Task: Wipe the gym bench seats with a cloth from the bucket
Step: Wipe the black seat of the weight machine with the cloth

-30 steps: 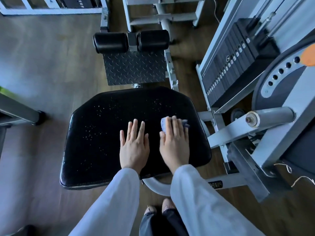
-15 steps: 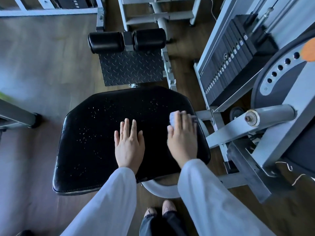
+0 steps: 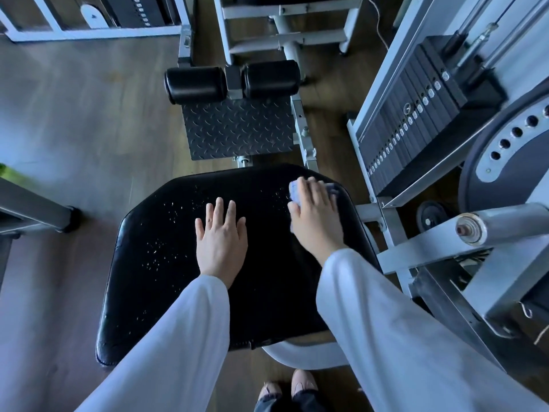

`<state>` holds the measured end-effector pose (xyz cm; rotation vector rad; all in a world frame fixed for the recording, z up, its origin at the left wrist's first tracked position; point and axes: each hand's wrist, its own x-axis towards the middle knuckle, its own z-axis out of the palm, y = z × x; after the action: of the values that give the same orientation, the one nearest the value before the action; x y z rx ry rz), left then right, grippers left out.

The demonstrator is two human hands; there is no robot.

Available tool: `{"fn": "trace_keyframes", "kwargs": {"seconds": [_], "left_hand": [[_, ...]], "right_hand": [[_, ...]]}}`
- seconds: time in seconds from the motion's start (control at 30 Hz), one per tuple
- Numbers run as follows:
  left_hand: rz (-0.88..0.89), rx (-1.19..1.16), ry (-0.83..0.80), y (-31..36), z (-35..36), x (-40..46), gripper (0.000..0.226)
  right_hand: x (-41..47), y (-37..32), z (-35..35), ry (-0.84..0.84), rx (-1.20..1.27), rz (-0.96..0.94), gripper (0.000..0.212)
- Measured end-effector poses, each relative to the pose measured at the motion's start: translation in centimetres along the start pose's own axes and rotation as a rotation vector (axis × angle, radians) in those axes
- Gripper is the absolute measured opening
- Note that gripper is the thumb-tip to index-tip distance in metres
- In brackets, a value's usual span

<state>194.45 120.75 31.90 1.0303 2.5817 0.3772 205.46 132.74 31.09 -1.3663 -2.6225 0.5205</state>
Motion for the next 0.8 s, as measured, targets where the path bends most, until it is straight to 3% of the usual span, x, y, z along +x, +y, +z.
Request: {"fn": "trace_keyframes", "kwargs": {"seconds": [0.1, 0.17, 0.37, 0.47, 0.67, 0.8], "left_hand": [[0.004, 0.014, 0.023, -0.1, 0.4, 0.3, 0.05], [-0.003, 0.006, 0.033, -0.2, 0.6, 0.6, 0.05], [0.011, 0.006, 0.064, -0.3, 1.0, 0.9, 0.05], [0.017, 0.013, 0.078, -0.2, 1.1, 0.9, 0.05], [0.019, 0.014, 0.097, -0.2, 1.1, 0.9, 0.05], [0.029, 0.006, 0.104, -0.3, 1.2, 0.9, 0.049]], "right_hand": [[-2.9, -2.1, 1.2, 0.013, 0.032, -0.167, 0.049], [-5.4, -2.0, 1.3, 0.075, 0.049, -0.18, 0.049], [-2.5, 2.3, 0.5, 0.267, -0.012, 0.127, 0.051], [1.4, 1.5, 0.8, 0.172, 0.02, 0.121, 0.048], [-1.4, -2.2, 2.0, 0.071, 0.037, -0.17, 0.053], [-2.0, 0.3, 1.3, 0.189, 0.013, -0.025, 0.049]]}}
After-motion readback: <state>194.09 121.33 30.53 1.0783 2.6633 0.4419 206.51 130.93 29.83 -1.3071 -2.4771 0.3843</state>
